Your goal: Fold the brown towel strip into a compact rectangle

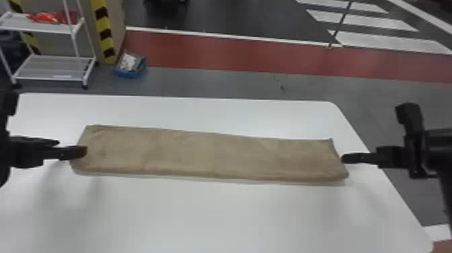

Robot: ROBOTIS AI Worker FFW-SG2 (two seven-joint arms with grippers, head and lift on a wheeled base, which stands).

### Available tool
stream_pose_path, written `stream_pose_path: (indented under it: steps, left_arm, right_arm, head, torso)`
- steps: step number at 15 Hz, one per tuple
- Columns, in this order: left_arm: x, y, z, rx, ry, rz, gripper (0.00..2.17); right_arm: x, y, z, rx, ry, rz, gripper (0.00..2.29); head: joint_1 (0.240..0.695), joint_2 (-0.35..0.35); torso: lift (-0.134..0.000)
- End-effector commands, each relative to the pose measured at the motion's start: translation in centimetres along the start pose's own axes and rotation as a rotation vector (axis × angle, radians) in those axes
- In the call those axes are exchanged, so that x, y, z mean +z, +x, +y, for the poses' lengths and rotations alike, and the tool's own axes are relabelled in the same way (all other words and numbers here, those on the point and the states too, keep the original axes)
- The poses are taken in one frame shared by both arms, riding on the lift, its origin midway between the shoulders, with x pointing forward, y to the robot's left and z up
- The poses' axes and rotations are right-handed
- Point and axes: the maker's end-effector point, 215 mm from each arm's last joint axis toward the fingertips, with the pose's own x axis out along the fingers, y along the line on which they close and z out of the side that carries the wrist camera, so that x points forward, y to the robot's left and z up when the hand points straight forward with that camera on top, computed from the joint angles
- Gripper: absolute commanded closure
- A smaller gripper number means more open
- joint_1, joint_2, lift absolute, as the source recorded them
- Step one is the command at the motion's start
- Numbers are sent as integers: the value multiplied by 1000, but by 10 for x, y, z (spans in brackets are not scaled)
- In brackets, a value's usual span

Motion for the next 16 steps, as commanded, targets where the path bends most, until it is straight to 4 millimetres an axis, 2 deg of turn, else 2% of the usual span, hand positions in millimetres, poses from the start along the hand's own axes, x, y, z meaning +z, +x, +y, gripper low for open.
stream_pose_path:
  steps: [1,6,11,12,14,16]
  left_arm:
    - [1,6,-5,-2,-32,-5,90]
    - [-3,11,2,53,-73,2,90]
    - [-16,27,-13,22,-137,36,147]
    - [-13,29,-17,9,-144,28,161]
    - [-12,29,-24,-18,-154,24,302]
    - [-11,29,-33,-59,-156,24,613]
  right_arm:
    - [-4,-3,-5,-6,7,-1,83]
    - [-11,-16,-18,-22,14,-7,83]
    - [-10,-16,-21,-25,10,-16,83]
    - [-11,-16,-21,-26,13,-16,83]
    - [-10,-17,-23,-27,17,-19,83]
    - [-11,-18,-25,-28,22,-19,83]
  head:
    - [695,-196]
    - [695,-210]
    - [695,-229]
    - [695,-233]
    - [695,-243]
    - [695,-251]
  torso:
    - [-120]
    - [-120]
    - [-120]
    - [-120]
    - [-120]
    - [-120]
